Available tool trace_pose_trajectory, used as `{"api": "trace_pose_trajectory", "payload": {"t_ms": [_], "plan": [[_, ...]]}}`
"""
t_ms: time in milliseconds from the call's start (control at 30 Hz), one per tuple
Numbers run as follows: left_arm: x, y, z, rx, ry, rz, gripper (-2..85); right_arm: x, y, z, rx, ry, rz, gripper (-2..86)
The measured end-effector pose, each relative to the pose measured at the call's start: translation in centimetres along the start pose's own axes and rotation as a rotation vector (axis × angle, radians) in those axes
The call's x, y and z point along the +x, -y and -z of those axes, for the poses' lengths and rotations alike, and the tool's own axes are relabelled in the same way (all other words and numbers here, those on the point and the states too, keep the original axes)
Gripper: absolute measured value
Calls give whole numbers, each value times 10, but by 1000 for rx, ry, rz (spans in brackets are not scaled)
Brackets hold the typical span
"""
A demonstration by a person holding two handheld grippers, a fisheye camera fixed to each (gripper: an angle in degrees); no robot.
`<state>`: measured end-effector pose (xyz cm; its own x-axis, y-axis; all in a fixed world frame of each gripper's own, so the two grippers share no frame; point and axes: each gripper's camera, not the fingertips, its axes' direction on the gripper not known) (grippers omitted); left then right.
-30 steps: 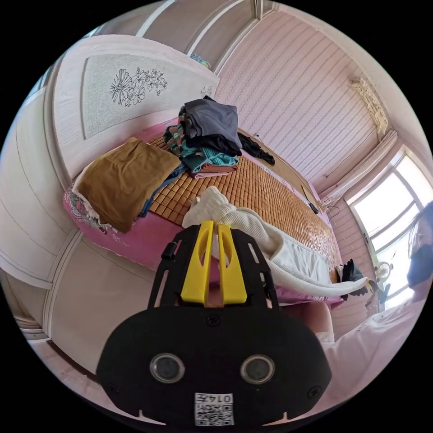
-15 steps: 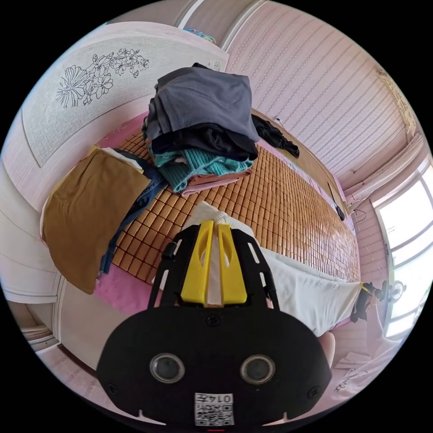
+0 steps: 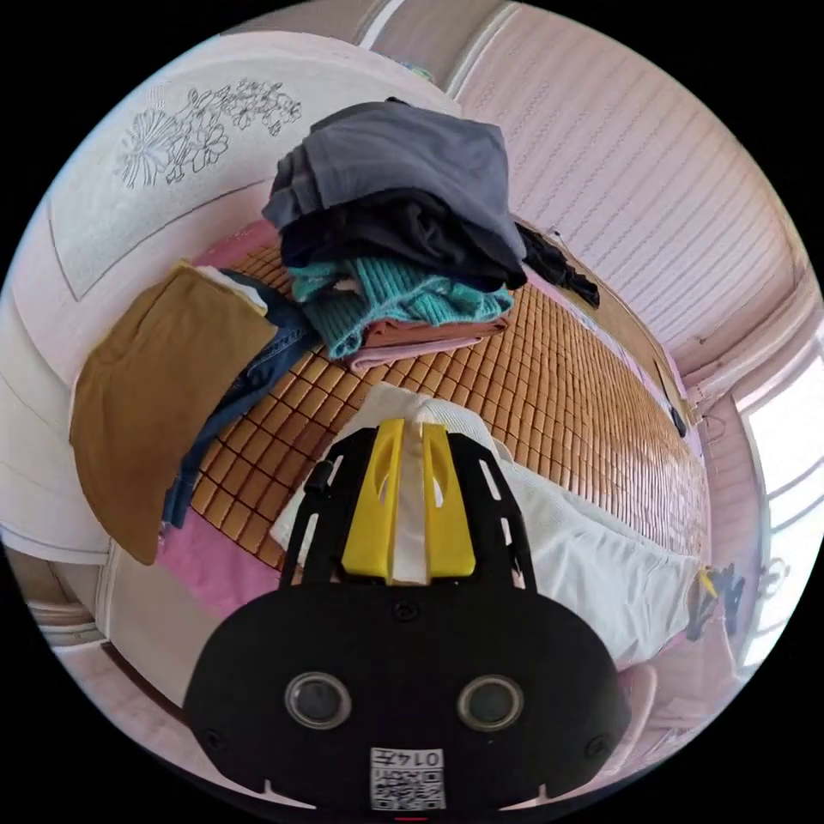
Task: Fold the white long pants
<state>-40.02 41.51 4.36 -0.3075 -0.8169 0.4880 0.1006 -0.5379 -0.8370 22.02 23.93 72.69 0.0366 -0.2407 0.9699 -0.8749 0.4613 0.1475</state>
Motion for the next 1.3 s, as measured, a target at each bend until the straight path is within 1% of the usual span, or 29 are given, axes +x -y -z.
{"api": "trace_pose_trajectory", "payload": {"t_ms": [33,100,167,233,300,333,400,433,500,533,600,633,700,733,767,867,933,1000,1067,1133,1167,1200,1233,1300], "plan": [[5,-4,5,12,15,-41,34,2,-7,4,-2,-9,11,58],[30,-26,28,53,72,-200,23,10,-42,18,8,-80,48,65],[55,-45,37,47,69,-322,24,12,-68,20,6,-129,59,65],[85,-65,35,14,38,-441,32,2,-87,12,-18,-138,129,66],[140,-90,15,-62,6,-665,48,-47,-96,-15,-80,-154,331,69],[155,-96,7,-90,5,-729,53,-65,-96,-25,-104,-161,400,71],[221,-124,-33,-196,39,-989,71,-151,-104,-73,-221,-173,723,77],[236,-132,-43,-206,51,-1047,75,-172,-108,-86,-248,-174,796,79],[286,-153,-84,-224,90,-1188,86,-247,-123,-141,-353,-165,986,88],[296,-155,-94,-227,95,-1197,90,-262,-126,-154,-376,-153,1017,90],[324,-160,-136,-308,62,-1184,107,-308,-141,-204,-463,-151,1109,93],[329,-162,-148,-337,74,-1186,105,-314,-145,-217,-475,-167,1124,93],[335,-180,-199,-469,157,-1208,89,-319,-159,-266,-538,-278,1147,76],[335,-183,-202,-460,138,-1211,82,-316,-161,-277,-563,-321,1137,69],[335,-185,-201,-439,118,-1213,65,-315,-160,-280,-554,-314,1109,54],[331,-190,-185,-365,104,-1226,40,-316,-154,-264,-632,-251,1099,23],[329,-186,-164,-297,72,-1209,36,-317,-150,-248,-630,-227,1108,17],[328,-177,-140,-186,43,-1173,37,-317,-136,-228,-577,-188,1079,15],[327,-171,-148,-147,54,-1144,40,-312,-123,-231,-569,-176,1033,16],[322,-167,-187,-215,76,-1091,46,-297,-113,-260,-633,-190,958,19],[316,-169,-225,-316,94,-1048,49,-279,-112,-287,-695,-204,905,22],[305,-171,-250,-353,68,-994,52,-264,-109,-289,-655,-146,855,22],[300,-170,-247,-301,37,-977,52,-257,-105,-282,-617,-112,825,21],[285,-156,-246,-332,-4,-879,54,-227,-100,-251,-556,53,733,25]]}}
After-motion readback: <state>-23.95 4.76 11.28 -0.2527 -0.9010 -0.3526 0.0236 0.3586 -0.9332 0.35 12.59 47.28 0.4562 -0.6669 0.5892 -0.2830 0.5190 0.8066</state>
